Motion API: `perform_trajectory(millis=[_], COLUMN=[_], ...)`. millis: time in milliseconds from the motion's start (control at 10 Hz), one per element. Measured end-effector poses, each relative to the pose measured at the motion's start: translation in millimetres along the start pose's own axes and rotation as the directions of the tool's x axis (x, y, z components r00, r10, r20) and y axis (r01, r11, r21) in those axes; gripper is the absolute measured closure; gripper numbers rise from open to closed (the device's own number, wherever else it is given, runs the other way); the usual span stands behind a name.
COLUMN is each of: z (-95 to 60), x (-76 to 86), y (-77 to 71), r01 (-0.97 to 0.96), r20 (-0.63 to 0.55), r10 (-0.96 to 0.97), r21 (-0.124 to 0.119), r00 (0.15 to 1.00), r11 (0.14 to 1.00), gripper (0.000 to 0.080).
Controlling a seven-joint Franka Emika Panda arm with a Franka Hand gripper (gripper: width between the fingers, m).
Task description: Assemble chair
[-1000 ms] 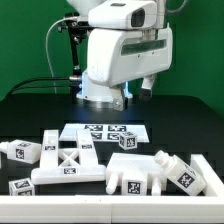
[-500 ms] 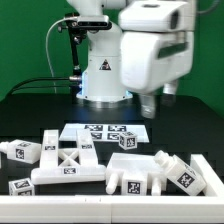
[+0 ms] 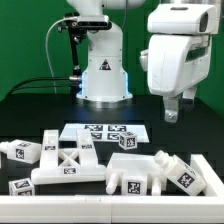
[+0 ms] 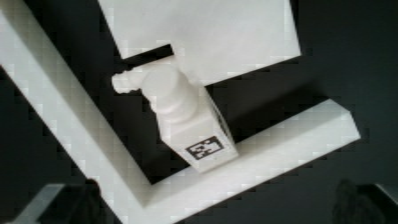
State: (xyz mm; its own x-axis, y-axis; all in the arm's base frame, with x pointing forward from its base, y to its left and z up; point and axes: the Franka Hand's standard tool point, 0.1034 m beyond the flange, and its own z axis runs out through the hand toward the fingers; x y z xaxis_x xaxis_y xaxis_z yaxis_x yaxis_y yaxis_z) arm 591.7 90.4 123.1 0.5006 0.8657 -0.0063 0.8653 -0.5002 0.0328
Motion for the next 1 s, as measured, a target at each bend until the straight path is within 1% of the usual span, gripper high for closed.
perform_trajectory(millis=[100, 200, 300, 400, 500, 600, 700, 800, 1000], z=[11.0, 25.6, 33.6, 44.0, 53.8, 62.3, 71.2, 77.0, 84.8], x=[3.7, 9.4, 12.8, 16.1, 14.8, 13.0, 7.3, 5.2, 7.7], y=[3.8, 8.4, 11.3, 11.2, 8.2, 9.5, 11.9, 13.2, 12.3], r01=[0.028, 0.034, 0.033, 0.033, 0.032, 0.041, 0.069, 0.076, 0.079], r20=[-0.019, -0.03, -0.031, -0.047, -0.044, -0.05, -0.048, -0.048, -0.071], r10=[-0.028, -0.034, -0.033, -0.034, -0.032, -0.041, -0.069, -0.076, -0.08], r21=[-0.011, -0.013, -0.008, -0.017, -0.007, -0.01, -0.004, -0.001, -0.023], r00=[0.999, 0.999, 0.999, 0.998, 0.999, 0.998, 0.996, 0.996, 0.994], r11=[1.0, 0.999, 0.999, 0.999, 0.999, 0.999, 0.998, 0.997, 0.997], gripper=[0.015, 0.015, 0.015, 0.015, 0.015, 0.015, 0.015, 0.015, 0.015])
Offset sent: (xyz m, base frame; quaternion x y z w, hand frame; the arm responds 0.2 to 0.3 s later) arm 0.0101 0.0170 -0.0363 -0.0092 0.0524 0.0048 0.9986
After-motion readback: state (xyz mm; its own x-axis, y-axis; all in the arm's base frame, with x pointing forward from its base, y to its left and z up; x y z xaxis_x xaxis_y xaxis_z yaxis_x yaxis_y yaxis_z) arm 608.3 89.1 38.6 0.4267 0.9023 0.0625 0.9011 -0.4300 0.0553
